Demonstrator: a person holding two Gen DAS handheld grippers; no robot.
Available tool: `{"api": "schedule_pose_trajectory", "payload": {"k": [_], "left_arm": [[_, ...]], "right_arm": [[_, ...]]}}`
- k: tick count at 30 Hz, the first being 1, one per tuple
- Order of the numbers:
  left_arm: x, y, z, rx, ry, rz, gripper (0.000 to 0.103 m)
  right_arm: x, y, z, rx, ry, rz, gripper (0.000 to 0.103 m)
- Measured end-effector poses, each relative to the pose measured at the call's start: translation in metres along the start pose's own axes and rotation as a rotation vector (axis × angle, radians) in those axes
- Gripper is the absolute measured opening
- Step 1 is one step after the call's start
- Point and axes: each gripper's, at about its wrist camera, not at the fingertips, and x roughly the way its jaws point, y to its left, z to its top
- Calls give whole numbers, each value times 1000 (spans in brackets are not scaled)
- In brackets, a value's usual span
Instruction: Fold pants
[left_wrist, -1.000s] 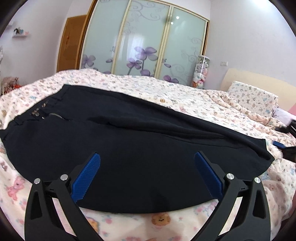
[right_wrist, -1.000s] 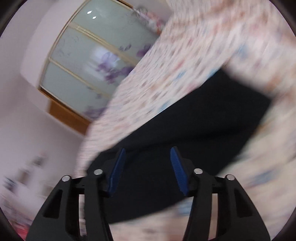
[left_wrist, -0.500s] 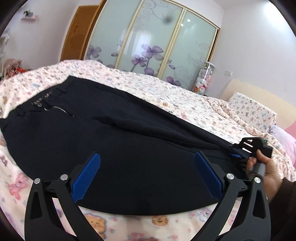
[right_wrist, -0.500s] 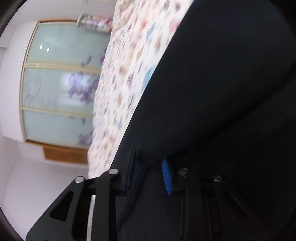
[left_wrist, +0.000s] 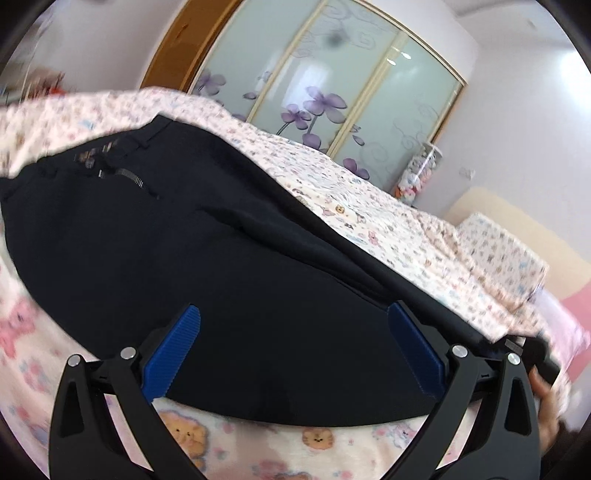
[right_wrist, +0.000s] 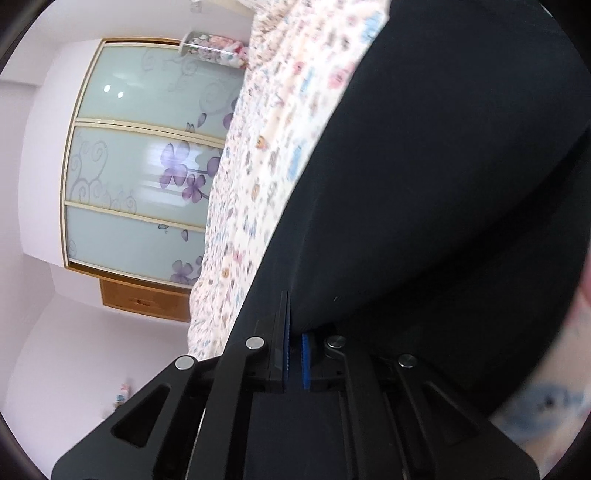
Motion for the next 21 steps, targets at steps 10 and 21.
{"api": "schedule_pose_trajectory", "payload": {"k": [10,21], "left_arm": [[41,-1,79,18,114,52,101],[198,-12,177,-46,282,199,101]], "right_arm": [[3,-10,-8,84,66,-39,4],[11,-11,0,58,136,-56,4]]}}
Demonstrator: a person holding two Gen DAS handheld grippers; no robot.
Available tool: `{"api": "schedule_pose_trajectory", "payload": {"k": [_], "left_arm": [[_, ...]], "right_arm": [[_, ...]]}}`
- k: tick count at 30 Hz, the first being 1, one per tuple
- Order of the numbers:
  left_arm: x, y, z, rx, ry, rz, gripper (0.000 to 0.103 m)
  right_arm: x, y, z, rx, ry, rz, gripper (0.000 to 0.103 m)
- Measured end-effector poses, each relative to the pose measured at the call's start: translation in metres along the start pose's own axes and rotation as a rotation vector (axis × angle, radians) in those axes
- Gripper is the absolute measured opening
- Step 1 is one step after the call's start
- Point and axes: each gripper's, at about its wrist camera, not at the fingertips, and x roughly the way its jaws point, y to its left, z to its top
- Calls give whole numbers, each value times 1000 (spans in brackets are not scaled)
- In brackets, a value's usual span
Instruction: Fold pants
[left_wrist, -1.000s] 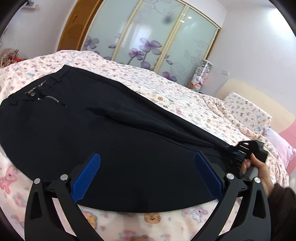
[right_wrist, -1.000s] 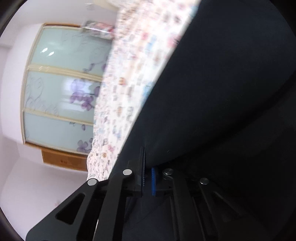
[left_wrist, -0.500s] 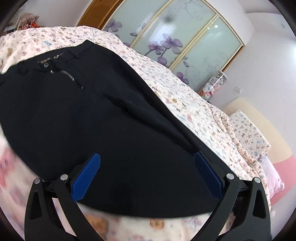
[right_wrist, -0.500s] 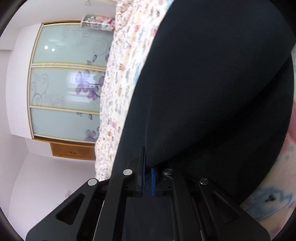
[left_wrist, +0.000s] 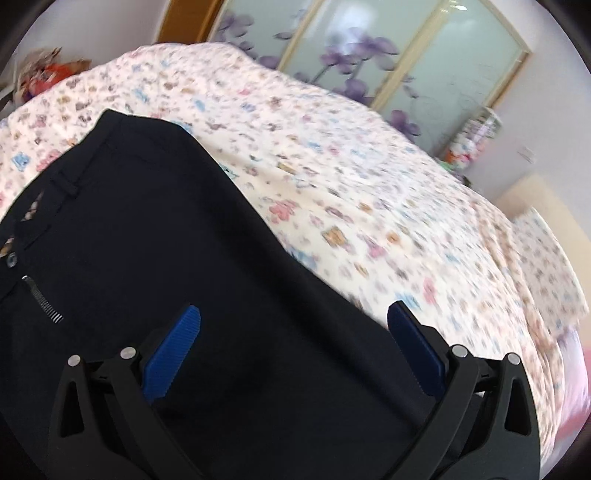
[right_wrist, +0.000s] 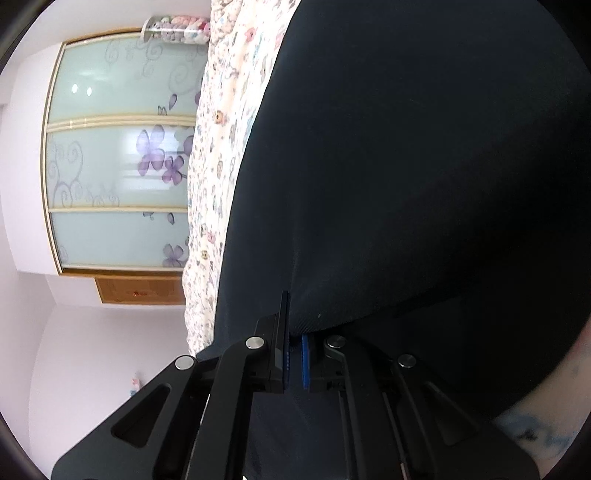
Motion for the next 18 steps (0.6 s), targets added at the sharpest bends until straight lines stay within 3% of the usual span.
{"api": "schedule_pose_trajectory", "payload": {"k": [3,5,8,9,10,11,14,18], "left_arm": [[38,-4,16,-28,41,87,99],[56,-4,24,-33,57,119,84],[72,1,30,-53,71,170,56],[74,6,30,-71,67,173,42],[72,13,28,-89,61,159,20],[70,19,26,-118,46,127,9],[55,39,19,-222,-14,43,4],[17,38,1,-189,-93,56,3]], "right_arm": [[2,1,2,-25,11,-10,4],[3,3,3,-36,18,-15,4],[3,5,5,-50,25,-18,4],[4,6,4,-53,27,-18,4],[4,6,4,-53,29,-16,4],[4,6,4,-52,31,-14,4],[3,8,3,-66,29,-16,4],[4,17,3,-87,14,-21,4]]}}
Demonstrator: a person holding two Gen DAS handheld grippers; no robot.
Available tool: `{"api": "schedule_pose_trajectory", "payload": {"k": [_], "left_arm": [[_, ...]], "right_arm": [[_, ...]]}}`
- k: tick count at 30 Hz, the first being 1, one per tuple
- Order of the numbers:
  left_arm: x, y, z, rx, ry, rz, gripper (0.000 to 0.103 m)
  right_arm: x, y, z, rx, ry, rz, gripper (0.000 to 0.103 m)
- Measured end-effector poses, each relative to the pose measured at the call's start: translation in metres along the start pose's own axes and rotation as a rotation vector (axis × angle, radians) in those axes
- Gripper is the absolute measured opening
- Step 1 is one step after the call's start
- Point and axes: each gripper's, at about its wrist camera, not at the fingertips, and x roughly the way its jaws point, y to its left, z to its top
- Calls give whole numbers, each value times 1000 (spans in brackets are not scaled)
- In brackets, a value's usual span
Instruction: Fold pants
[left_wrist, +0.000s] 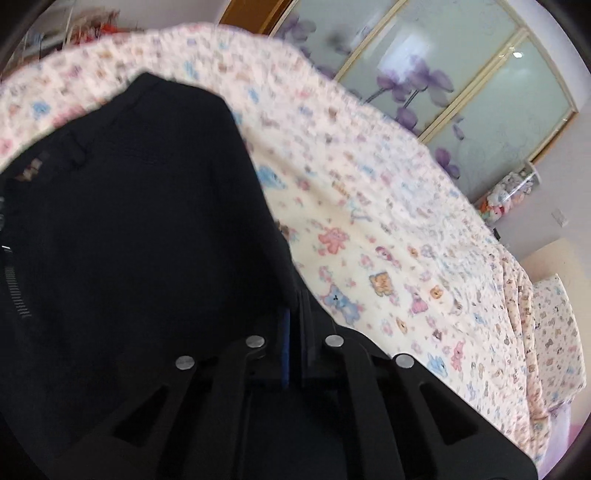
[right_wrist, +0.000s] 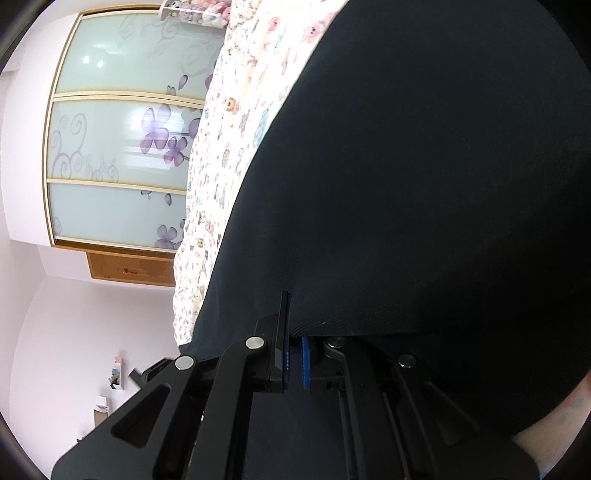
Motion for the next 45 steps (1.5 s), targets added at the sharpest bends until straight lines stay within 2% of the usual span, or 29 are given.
{"api": "schedule_pose_trajectory", "payload": {"k": [7,12,16,21,23,24,25,26,27,28,30,32,34,36,41,45], "left_arm": [[-113,18,-41,38,-176,-75,3],[-185,56,-114,61,-290,-118,3],[-204,90,-169,23,-290,-138,4],[-192,115,-203,-27,-237,-147,7],[-189,123,-199,-75,-195,-175,16],[-196,131,-194,-106,-210,-187,34],[-203,137,-191,-125,-240,-180,59],[-216,146,-186,-158,-304,-157,68],[-227,156,-179,-190,-359,-146,81],[-231,163,-173,-211,-372,-147,85],[-228,177,-155,-265,-322,-151,85],[-210,192,-139,-334,-207,-171,82],[-193,206,-132,-407,-118,-180,71],[-185,213,-131,-449,-98,-209,71],[-183,215,-104,-445,-150,-222,71],[-167,226,-99,-479,-80,-214,70]], "right_arm": [[-17,6,1,-54,-43,14,4],[-38,15,2,-117,-104,19,5],[-51,18,1,-150,-142,10,5],[-52,17,-1,-172,-152,-29,5],[-53,17,-1,-187,-152,-45,5],[-53,17,-1,-191,-152,-47,5],[-53,17,-1,-192,-152,-47,5],[-54,17,0,-192,-153,-46,5],[-54,17,0,-191,-154,-44,5],[-54,17,0,-190,-155,-44,5],[-55,17,-1,-189,-157,-48,5],[-55,17,-1,-194,-163,-56,5],[-54,21,-8,-198,-168,-63,5],[-53,23,-10,-198,-170,-66,5],[-53,25,-11,-209,-167,-72,5],[-53,26,-10,-217,-158,-73,5]]}}
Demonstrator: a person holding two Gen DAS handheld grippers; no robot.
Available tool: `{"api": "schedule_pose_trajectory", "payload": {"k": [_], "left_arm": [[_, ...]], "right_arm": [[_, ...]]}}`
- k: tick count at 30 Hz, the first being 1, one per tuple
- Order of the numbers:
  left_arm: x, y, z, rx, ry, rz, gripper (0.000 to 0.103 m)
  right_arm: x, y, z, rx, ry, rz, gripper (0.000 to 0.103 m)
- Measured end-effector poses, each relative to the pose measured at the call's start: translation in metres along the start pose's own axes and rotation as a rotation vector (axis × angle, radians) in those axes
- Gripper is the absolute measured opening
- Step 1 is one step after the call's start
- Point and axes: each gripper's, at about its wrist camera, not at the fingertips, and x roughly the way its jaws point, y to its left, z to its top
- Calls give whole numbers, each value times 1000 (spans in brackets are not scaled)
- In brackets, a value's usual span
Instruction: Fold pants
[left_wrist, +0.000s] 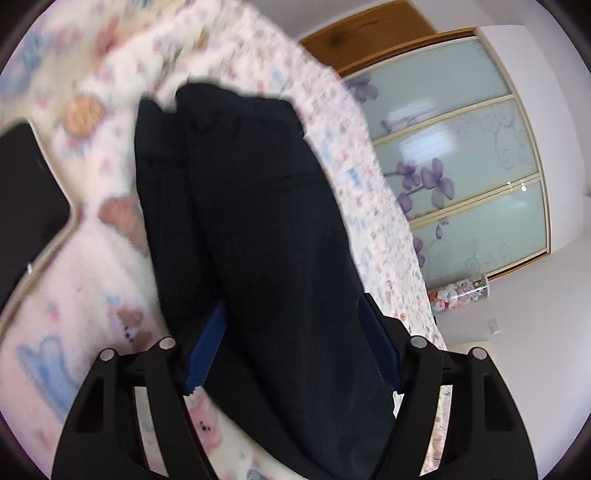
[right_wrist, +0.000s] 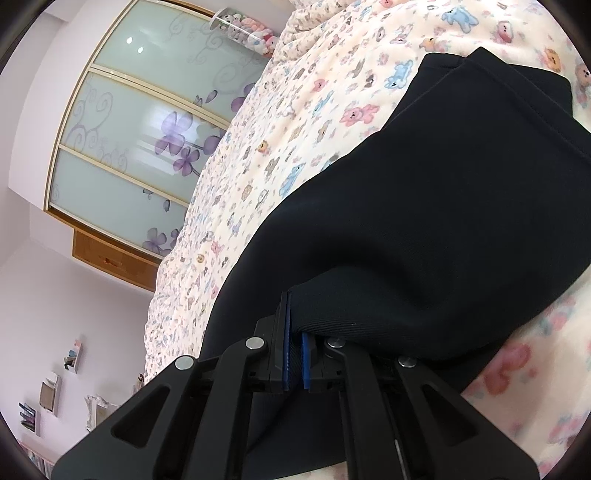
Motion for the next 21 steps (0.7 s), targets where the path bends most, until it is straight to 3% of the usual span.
{"api": "schedule_pose_trajectory", "payload": {"k": [5,6,7,8,9,11,15,18,21], "left_arm": [[4,7,7,-48,-17,-31,67],[3,13,13,-61,-27,-41,57],[4,16,16,-67,-34,-37,39],[4,20,17,-72,-38,-33,28],[3,23,18,-76,-41,-26,6],[-5,21,17,-58,-64,-27,6],[-39,-6,-5,105,-181,-4,5],[-53,-7,-23,134,-209,26,5],[-44,4,-28,123,-193,108,6]], "right_arm": [[4,2,-1,-12,1,-11,5],[4,2,-1,-17,1,-14,5],[5,3,-1,-22,1,-15,5],[5,3,-1,-25,1,-14,5],[4,3,-1,-25,3,-10,5],[3,3,0,-23,4,0,5],[-6,7,3,-35,-18,44,5],[-26,14,7,-66,-82,85,5],[-32,16,6,-109,-94,27,5]]}}
